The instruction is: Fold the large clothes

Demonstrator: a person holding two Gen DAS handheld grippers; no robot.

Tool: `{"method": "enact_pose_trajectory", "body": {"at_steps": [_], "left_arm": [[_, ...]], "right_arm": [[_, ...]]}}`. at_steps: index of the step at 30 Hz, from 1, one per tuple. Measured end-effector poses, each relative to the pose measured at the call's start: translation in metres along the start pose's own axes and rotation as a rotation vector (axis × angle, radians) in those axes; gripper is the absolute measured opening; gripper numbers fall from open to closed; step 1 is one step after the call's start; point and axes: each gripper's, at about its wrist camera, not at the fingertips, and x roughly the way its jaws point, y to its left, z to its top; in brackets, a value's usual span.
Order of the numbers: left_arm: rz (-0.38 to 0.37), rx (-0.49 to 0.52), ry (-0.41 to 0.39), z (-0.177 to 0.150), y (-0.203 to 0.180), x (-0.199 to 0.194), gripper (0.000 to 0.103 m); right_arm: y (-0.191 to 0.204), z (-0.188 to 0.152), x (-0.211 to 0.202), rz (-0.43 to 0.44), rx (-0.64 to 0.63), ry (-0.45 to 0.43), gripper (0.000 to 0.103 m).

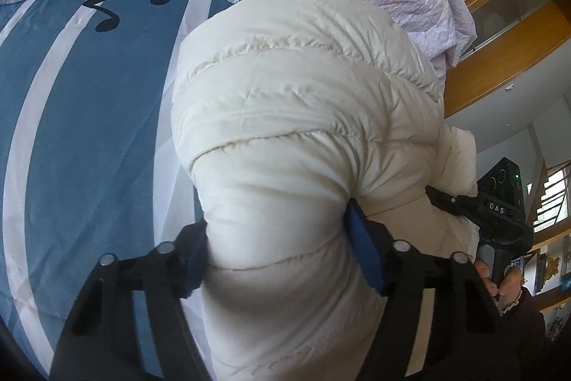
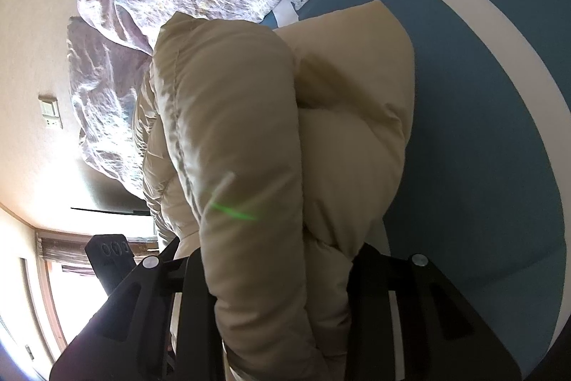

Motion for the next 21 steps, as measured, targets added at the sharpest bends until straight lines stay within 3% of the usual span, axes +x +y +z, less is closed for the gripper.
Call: {"method": "enact_pose_trajectory", "body": {"at_steps": [5, 8, 21], "left_arm": [[0.011, 0.033, -0.035, 0.003, -0.007, -0.007, 0.042], [0.028, 0.066, -0.063, 0.004, -0.013, -0.012, 0.034], [0.073, 0.086, -0.138, 0.021, -0.006, -0.033, 0.026]], "right_arm": [[-0.001, 0.001, 0.001, 0.002, -0.004, -0.003, 0.03], [0.002, 0.002, 0.002, -0.002, -0.015, -0.005, 0.03], [0.041, 0.018, 0.019, -0.007, -0.086, 0.001, 0.027]]}}
